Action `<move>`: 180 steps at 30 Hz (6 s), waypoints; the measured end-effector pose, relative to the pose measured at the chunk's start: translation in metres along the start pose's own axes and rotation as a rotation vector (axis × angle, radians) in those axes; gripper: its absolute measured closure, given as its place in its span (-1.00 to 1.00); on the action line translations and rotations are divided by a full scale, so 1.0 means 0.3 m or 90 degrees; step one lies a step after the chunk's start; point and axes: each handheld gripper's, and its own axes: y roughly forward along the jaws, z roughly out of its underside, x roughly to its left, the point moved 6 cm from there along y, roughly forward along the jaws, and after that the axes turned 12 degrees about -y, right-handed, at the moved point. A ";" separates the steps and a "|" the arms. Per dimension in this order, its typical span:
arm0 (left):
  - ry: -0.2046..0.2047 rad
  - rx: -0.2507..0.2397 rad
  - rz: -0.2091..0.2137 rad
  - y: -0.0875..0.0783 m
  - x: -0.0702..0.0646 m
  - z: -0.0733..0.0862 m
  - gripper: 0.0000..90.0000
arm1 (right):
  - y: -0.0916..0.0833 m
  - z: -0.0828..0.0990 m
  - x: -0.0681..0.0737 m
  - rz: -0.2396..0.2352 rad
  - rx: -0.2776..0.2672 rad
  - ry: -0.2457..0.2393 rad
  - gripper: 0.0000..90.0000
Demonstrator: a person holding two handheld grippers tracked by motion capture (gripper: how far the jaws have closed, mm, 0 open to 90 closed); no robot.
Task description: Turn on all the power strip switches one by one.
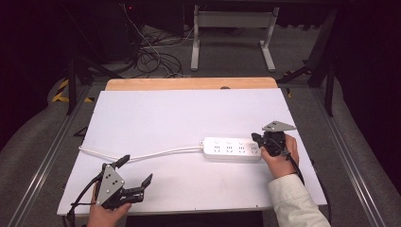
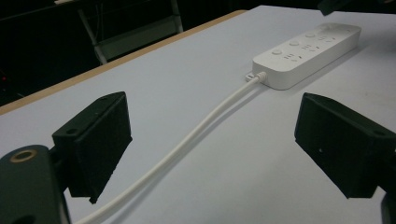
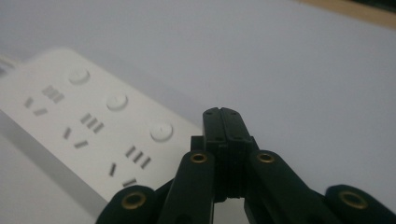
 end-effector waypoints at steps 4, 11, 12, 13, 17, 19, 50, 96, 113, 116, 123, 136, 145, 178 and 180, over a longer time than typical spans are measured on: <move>0.004 0.000 -0.002 0.000 0.002 0.000 -0.75 | -0.020 -0.027 0.019 -0.001 -0.023 -0.016 1.00; 0.000 -0.001 0.001 0.000 -0.001 0.000 -0.75 | -0.016 -0.039 0.035 -0.014 -0.028 -0.022 1.00; -0.001 0.000 0.000 0.000 -0.001 0.001 -0.75 | -0.012 -0.040 0.038 -0.019 -0.028 -0.022 1.00; 0.003 0.001 -0.001 0.000 0.000 0.000 -0.75 | -0.007 -0.041 0.042 -0.023 -0.027 -0.021 1.00; 0.000 0.000 -0.001 0.000 0.000 0.000 -0.75 | 0.023 -0.037 0.061 -0.040 -0.019 -0.023 1.00; 0.001 0.000 -0.001 0.000 0.000 0.000 -0.75 | 0.036 -0.035 0.068 -0.044 -0.014 -0.024 1.00; 0.001 0.000 0.000 0.000 -0.001 0.001 -0.75 | 0.098 -0.008 0.096 -0.052 0.031 -0.051 1.00; 0.003 -0.002 -0.003 0.000 0.001 -0.001 -0.75 | 0.032 -0.091 0.109 -0.056 -0.064 -0.042 1.00; 0.003 -0.001 -0.001 -0.001 0.002 -0.001 -0.75 | 0.097 -0.122 0.173 -0.096 -0.042 -0.055 1.00; 0.000 -0.001 -0.001 -0.001 0.000 0.000 -0.75 | 0.109 -0.118 0.176 -0.097 -0.034 -0.052 1.00; 0.000 -0.001 -0.001 -0.001 0.002 0.000 -0.75 | 0.131 -0.107 0.178 -0.096 -0.015 -0.056 1.00; 0.001 -0.001 -0.001 -0.002 0.001 0.000 -0.75 | 0.152 -0.090 0.184 -0.098 0.013 -0.061 1.00; 0.002 -0.001 -0.001 -0.002 0.002 0.000 -0.75 | 0.164 -0.084 0.189 -0.094 0.025 -0.066 1.00; 0.003 -0.003 0.000 -0.004 -0.001 -0.001 -0.75 | 0.173 -0.069 0.189 -0.100 0.019 -0.043 1.00; 0.003 -0.003 0.000 -0.004 -0.001 -0.001 -0.75 | 0.173 -0.068 0.190 -0.100 0.020 -0.038 1.00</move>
